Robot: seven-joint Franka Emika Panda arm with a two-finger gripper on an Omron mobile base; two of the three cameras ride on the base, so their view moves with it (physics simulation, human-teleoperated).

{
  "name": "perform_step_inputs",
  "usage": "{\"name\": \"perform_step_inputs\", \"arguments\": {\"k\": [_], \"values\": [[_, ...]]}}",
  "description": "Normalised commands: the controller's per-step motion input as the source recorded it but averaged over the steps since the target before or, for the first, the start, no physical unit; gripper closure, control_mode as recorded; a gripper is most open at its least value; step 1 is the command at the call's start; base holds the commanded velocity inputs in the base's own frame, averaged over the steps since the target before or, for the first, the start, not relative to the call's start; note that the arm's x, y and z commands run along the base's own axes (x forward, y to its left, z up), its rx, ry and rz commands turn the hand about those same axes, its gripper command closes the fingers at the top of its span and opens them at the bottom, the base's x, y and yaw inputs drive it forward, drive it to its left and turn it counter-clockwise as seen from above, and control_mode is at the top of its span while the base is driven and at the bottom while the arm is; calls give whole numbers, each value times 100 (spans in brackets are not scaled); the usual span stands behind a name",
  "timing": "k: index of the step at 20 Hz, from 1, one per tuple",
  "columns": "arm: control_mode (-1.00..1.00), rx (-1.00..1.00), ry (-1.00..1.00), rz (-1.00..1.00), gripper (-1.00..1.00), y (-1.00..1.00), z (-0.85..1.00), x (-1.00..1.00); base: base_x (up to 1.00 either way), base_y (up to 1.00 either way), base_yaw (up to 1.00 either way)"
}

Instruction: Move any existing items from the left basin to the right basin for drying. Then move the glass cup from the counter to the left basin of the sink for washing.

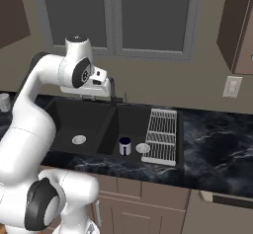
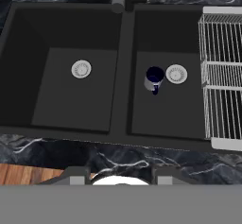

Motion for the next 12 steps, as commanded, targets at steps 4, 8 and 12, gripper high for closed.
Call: {"name": "perform_step_inputs", "arguments": {"k": [4, 8, 12], "values": [[100, 0, 0, 0, -100, 0, 0, 0, 0, 0, 0], [100, 0, 0, 0, -100, 0, 0, 0, 0, 0, 0], [100, 0, 0, 0, -100, 0, 0, 0, -1, 0, 0]]}}
